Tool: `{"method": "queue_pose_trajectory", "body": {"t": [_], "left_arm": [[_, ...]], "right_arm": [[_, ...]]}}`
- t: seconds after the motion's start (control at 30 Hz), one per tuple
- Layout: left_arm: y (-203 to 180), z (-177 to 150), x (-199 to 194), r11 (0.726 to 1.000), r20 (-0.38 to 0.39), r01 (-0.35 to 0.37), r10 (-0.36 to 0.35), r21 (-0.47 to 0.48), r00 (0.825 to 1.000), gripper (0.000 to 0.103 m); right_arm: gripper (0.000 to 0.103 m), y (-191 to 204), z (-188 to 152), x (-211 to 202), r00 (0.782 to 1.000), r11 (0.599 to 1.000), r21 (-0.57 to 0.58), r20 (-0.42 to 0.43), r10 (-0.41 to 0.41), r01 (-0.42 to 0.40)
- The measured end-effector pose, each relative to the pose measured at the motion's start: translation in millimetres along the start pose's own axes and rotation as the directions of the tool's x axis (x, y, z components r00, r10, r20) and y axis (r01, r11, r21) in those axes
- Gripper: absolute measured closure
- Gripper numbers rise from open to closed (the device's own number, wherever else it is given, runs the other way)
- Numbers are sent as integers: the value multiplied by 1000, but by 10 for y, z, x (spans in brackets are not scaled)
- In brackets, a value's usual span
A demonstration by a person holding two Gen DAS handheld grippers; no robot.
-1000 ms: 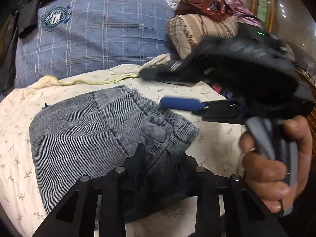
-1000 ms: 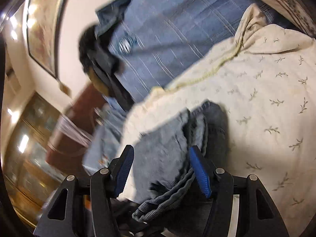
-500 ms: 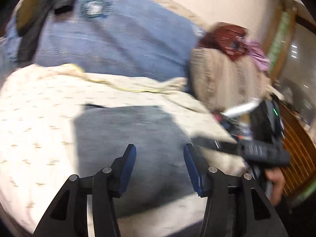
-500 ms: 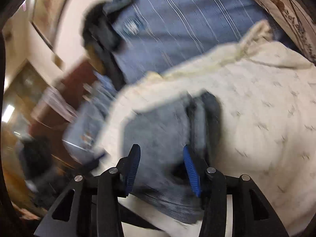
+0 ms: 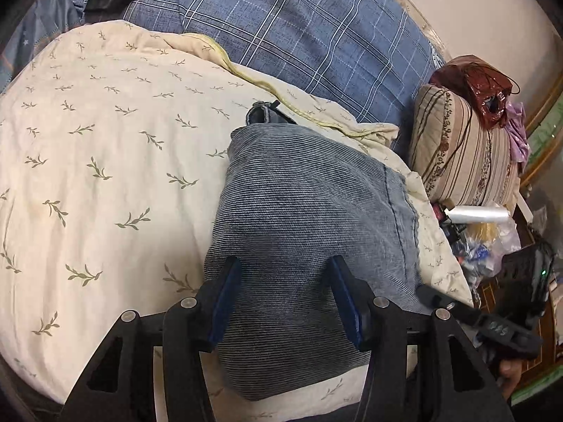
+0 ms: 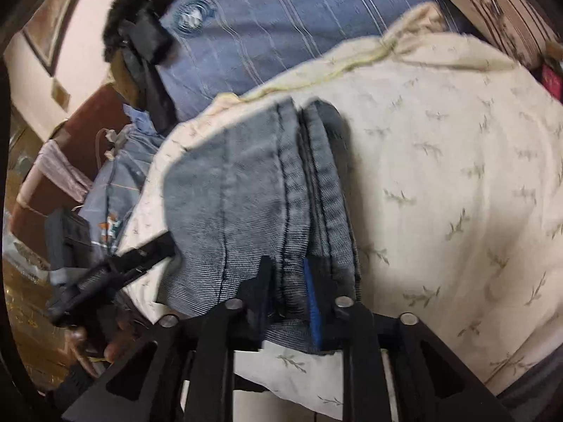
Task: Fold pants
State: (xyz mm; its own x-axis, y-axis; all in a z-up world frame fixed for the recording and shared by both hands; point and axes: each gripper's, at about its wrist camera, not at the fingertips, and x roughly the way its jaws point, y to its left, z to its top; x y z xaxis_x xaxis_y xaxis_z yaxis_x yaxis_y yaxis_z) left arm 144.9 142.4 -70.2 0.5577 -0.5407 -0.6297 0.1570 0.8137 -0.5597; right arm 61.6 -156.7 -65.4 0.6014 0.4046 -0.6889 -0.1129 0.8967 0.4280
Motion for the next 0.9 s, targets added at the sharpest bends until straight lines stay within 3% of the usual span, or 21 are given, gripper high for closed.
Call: {"method": "queue_pose_trajectory", "body": {"t": [0.03, 0.1, 0.2, 0.3, 0.4, 0.47, 0.53, 0.57, 0.6, 0.63, 0.67, 0.73, 0.8, 0.83, 0.9], "left_arm": [[4, 29, 22, 1000, -3, 6, -6, -7, 1000, 51], [71, 86, -41, 997, -9, 52, -52, -61, 999, 50], [233, 216, -135, 970, -1, 163, -165, -179, 986, 38], [340, 456, -76, 961, -19, 129, -138, -244, 990, 25], [387, 704, 225, 962, -136, 59, -99, -266, 986, 25], [451, 805, 466, 962, -206, 60, -118, -268, 971, 26], [593, 814, 585, 956, -185, 102, -157, -276, 970, 31], [689, 772, 624, 941, -158, 157, -211, -300, 965, 34], [753, 741, 630, 927, -128, 195, -246, -319, 961, 43], [786, 723, 635, 918, -115, 199, -251, -343, 961, 48], [786, 733, 634, 916, -107, 199, -250, -349, 962, 51], [697, 796, 565, 934, -83, 195, -229, -300, 970, 70], [594, 841, 450, 936, -66, 222, -249, -273, 966, 79], [512, 890, 378, 943, -52, 224, -244, -248, 968, 80], [364, 1091, 244, 949, -18, 241, -250, -202, 968, 81]], "right_arm": [[56, -6, 18, -46, 1000, 1000, 11, 17, 17, -17], [33, -26, 48, -144, 997, 997, 47, 55, 60, -62], [26, -37, 226, -209, 993, 993, 75, 71, 89, -94], [15, -83, 546, -16, 998, 993, 97, -8, 68, -67], [16, -261, 786, 325, 993, 989, 129, -86, 84, -73], [15, -375, 810, 496, 989, 984, 161, -113, 93, -74], [20, -484, 717, 630, 983, 978, 167, -115, 144, -123], [21, -555, 660, 665, 977, 967, 198, -109, 183, -159], [27, -608, 626, 664, 971, 954, 229, -94, 220, -194], [39, -627, 622, 661, 962, 943, 245, -94, 256, -227], [42, -627, 628, 668, 955, 936, 250, -99, 280, -249], [59, -597, 641, 681, 959, 944, 232, -104, 263, -233], [68, -520, 669, 609, 967, 953, 208, -80, 242, -221], [73, -468, 705, 542, 967, 954, 191, -64, 248, -232], [73, -345, 850, 370, 965, 956, 143, -8, 261, -257]]}}
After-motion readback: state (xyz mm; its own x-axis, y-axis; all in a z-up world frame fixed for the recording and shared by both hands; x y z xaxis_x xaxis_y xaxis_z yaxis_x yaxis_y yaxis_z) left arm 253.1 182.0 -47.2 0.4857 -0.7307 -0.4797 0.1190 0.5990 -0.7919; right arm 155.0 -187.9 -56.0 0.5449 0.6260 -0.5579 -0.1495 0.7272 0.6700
